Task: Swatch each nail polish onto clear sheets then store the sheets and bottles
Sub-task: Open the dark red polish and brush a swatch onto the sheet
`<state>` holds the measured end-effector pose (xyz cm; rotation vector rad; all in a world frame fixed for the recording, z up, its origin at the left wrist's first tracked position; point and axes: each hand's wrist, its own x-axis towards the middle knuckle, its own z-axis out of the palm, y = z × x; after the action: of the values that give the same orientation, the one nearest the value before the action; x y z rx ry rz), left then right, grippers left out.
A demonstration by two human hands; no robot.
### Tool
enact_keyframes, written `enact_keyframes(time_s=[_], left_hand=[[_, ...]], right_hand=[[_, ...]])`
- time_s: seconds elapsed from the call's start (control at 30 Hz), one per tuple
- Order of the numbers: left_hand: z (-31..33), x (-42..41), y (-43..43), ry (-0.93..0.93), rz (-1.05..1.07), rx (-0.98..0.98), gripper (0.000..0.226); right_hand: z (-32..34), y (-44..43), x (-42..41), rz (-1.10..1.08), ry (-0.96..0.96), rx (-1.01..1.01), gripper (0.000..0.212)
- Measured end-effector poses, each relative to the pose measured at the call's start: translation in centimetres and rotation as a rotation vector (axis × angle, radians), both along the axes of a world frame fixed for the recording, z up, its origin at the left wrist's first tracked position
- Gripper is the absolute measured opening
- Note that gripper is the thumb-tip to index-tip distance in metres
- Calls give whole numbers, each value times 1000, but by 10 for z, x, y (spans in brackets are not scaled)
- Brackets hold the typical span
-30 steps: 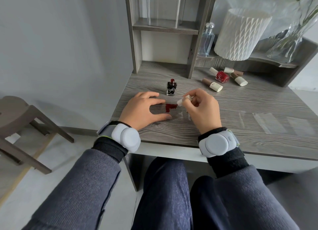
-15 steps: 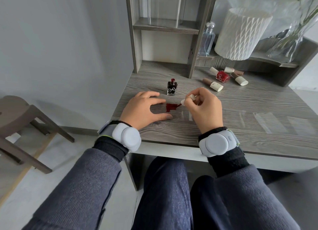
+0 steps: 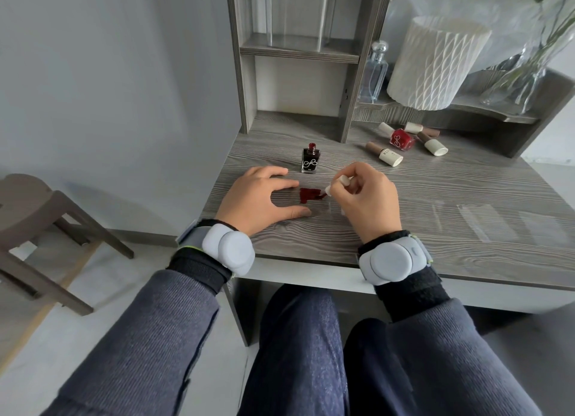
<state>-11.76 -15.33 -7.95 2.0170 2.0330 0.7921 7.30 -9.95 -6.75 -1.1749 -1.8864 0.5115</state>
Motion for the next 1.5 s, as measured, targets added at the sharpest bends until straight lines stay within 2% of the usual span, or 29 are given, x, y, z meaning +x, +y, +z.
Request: enact_keyframes(time_s=[0.17, 0.3, 0.57, 0.7, 0.83, 0.97, 1.07, 1.2, 1.37, 1.5], left_hand=[[0, -1, 0, 1, 0, -1, 76], [-1, -1, 1, -5, 0, 6, 79], [0, 0, 1, -5, -1, 8, 81], [0, 0, 1, 0, 1, 3, 81], [1, 0, 0, 0, 2, -5, 78], [1, -1, 0, 6, 1, -2, 77], [1, 0, 0, 4, 1, -1, 78], [1, 0, 0, -3, 1, -3, 79], [1, 0, 0, -3, -4, -3, 79], [1, 0, 0, -5, -1, 6, 82]], right_hand=[[4, -3, -1, 31, 113, -11, 20], [4, -4, -3, 119, 81, -28, 22], [0, -2, -1, 97, -5, -29, 4], [1, -1, -1, 57, -29, -29, 5], [1, -1, 1, 7, 36, -19, 8], [4, -4, -1, 65, 95, -14, 18], [4, -5, -2, 134, 25, 7, 8], [1, -3, -2, 88, -43, 23, 5], [2, -2, 0, 15, 43, 34, 9], [4, -4, -2, 109, 62, 6, 13]])
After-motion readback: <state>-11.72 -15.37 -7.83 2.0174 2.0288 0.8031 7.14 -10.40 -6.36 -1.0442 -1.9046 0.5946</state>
